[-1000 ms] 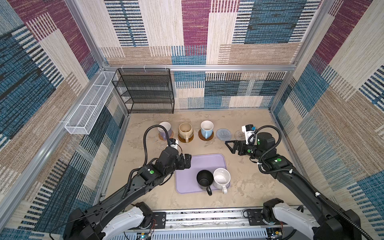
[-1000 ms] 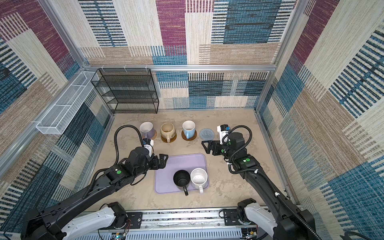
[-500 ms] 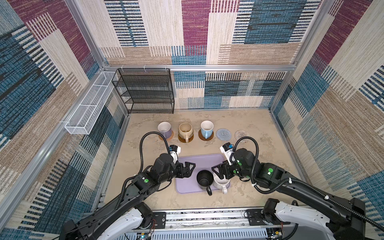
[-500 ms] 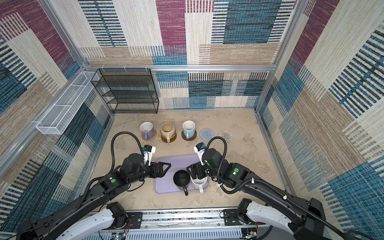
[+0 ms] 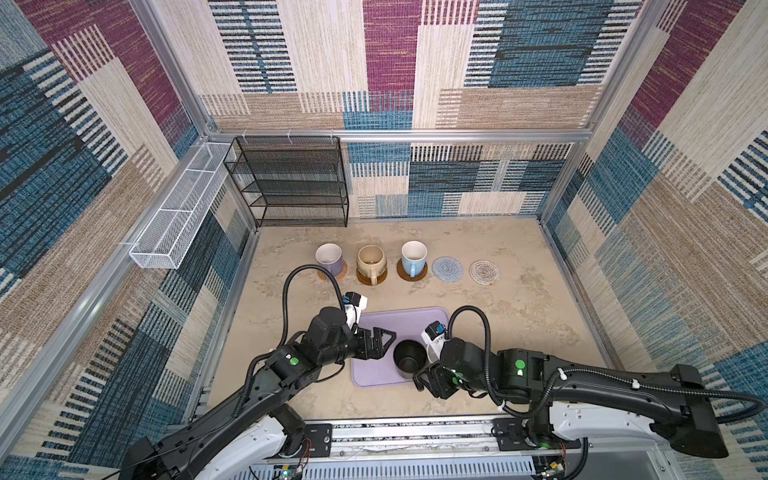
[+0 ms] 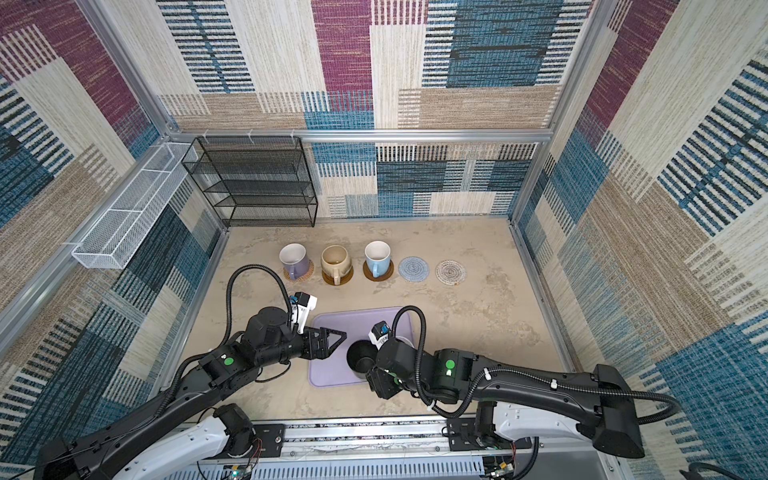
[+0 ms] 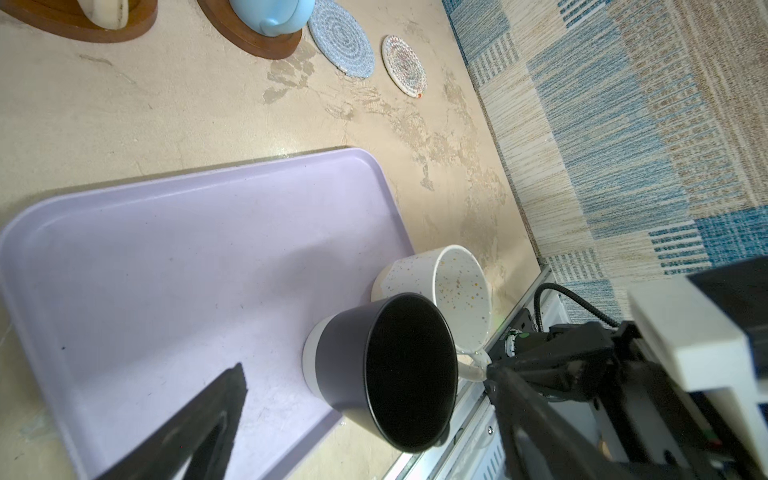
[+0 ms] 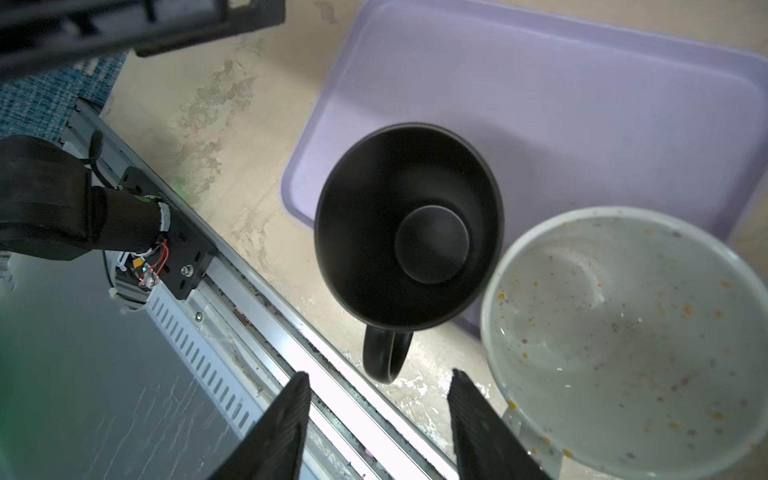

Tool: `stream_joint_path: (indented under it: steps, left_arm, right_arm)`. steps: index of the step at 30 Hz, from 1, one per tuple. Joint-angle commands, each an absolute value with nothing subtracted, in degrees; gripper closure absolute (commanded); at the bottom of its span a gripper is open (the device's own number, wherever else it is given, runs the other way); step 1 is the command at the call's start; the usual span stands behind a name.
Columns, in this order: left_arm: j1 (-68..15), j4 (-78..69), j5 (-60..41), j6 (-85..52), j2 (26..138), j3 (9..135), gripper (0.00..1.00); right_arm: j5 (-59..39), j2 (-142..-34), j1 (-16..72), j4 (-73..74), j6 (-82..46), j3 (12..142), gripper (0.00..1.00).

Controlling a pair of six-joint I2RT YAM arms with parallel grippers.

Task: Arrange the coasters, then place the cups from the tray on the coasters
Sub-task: 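Move the right gripper down to the black mug while the left withdraws, then close the right gripper on the black mug rim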

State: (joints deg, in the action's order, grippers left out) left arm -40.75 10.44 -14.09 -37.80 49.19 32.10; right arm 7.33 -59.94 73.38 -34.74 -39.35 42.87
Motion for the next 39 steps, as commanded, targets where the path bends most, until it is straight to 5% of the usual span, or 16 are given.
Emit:
stream_joint_path:
  steps: [1, 30, 39]
  left_arm:
    - [-40.78, 5.90, -17.28, -38.64, 49.48, 30.83, 0.04]
    - [-40.25, 10.26, -6.83, -37.79, 45.82, 29.97, 0.04]
    - [-39.82, 10.55, -5.63, -37.93, 43.40, 28.86, 0.05]
  right_arm:
    - [7.45, -61.02, 75.37, -32.16, -42.49, 41.85, 0.44]
    - [20.33, -83.95, 75.72, -27.33, -43.24, 48.12, 0.67]
    - [19.94, -86.32, 75.72, -24.06, -40.44, 49.39, 0.97]
